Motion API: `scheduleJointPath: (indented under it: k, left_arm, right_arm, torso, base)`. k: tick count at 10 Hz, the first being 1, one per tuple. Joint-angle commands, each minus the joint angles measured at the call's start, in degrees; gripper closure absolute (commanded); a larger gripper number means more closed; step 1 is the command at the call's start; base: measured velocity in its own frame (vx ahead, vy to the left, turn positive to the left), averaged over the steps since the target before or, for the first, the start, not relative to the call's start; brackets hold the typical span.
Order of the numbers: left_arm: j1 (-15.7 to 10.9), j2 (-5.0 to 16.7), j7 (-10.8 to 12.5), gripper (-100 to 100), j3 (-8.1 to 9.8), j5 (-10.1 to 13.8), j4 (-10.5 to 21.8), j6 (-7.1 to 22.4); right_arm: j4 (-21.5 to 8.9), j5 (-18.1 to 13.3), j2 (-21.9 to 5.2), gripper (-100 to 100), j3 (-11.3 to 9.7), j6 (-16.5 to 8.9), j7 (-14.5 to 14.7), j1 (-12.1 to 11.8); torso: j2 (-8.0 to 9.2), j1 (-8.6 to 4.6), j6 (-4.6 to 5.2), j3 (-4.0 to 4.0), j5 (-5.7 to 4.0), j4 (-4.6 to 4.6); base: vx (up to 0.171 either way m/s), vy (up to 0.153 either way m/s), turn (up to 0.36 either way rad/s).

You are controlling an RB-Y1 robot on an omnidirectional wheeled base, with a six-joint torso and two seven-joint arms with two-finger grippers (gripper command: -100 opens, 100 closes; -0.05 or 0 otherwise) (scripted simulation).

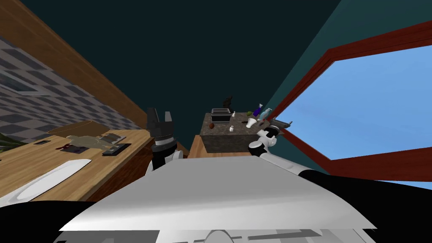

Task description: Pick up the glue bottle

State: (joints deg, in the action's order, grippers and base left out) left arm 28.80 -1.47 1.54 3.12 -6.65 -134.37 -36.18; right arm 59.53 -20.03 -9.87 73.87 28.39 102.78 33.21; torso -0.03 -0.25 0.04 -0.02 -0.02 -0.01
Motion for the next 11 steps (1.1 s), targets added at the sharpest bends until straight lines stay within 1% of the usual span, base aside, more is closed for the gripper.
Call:
scheduleJointPath:
  k: [1,3,5,6,8,11]
  left_arm:
    - [0.0,0.0,0.0,0,0.0,0.0,0.0,0.0]
    - [0.0,0.0,0.0,0,0.0,0.0,0.0,0.0]
    - [0.0,0.0,0.0,0,0.0,0.0,0.0,0.0]
    - [0.0,0.0,0.0,0,0.0,0.0,0.0,0.0]
    - [0.0,0.0,0.0,0,0.0,0.0,0.0,0.0]
    - [0.0,0.0,0.0,0,0.01,0.0,0.0,0.0]
  right_arm:
    - [-0.5,0.2,0.0,-100,2.5,0.1,0.8,0.6]
    - [-1.5,0.4,0.5,-100,5.9,0.2,2.1,1.5]
    - [-2.3,0.6,1.3,-100,9.5,0.3,3.2,2.3]
    - [-2.3,0.6,1.3,-100,10.0,0.3,3.2,2.3]
    - [-3.0,0.7,2.7,-100,13.2,0.4,4.3,2.9]
    - [-3.7,0.9,6.0,-100,17.1,0.4,5.6,3.7]
  torso:
    - [0.0,0.0,0.0,0.0,0.0,0.0]
    - [-0.02,-0.02,-0.08,-0.01,0.0,0.0]
    - [0.01,-0.21,-0.04,0.0,-0.04,0.0]
    - [-0.06,-0.26,-0.06,-0.03,-0.05,0.0]
    - [-0.2,-0.07,-0.04,-0.11,-0.02,-0.04]
    - [-0.23,-0.41,-0.01,-0.13,-0.09,-0.05]
  base:
    - [-0.022,-0.044,0.193]
    - [-0.03,-0.077,0.294]
    - [-0.029,-0.12,0.284]
    - [0.003,-0.08,0.092]
    - [0.013,-0.077,0.192]
    - [0.005,-0.157,0.183]
